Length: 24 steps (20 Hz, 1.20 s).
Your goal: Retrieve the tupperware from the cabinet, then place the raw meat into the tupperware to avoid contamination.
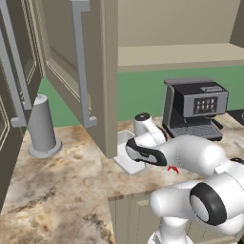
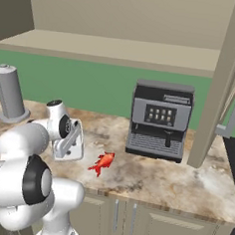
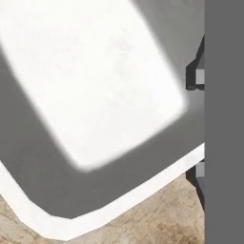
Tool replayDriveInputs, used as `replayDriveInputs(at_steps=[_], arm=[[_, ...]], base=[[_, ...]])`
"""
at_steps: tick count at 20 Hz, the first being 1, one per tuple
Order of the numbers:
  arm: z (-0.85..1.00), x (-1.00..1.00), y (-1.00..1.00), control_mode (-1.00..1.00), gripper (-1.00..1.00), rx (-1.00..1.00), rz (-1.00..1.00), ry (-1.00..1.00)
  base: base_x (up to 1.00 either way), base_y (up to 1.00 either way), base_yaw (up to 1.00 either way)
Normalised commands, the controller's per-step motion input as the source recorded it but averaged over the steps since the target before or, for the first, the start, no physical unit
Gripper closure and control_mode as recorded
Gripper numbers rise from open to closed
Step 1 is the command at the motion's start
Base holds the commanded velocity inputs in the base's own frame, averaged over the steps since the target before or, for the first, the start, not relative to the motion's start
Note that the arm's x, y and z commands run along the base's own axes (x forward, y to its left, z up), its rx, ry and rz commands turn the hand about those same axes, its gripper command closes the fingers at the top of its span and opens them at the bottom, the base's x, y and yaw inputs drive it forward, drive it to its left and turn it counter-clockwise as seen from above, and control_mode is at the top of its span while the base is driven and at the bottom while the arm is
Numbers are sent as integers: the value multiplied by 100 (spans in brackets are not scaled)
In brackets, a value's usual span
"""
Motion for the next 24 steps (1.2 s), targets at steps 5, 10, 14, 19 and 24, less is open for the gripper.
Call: replayDriveInputs(at_steps=[5, 10, 14, 19, 24], arm=[[1, 0, 0, -100, -100, 0, 0, 0], [34, 1, 16, -100, -100, -1, 0, 0], [52, -1, 11, -100, -100, 0, -4, 0], [40, -23, -1, -100, -100, 0, -11, 0], [40, -44, -4, -100, -100, -3, -12, -10]], base=[[0, 0, 0], [0, 0, 0], [0, 0, 0], [0, 0, 0], [0, 0, 0]])
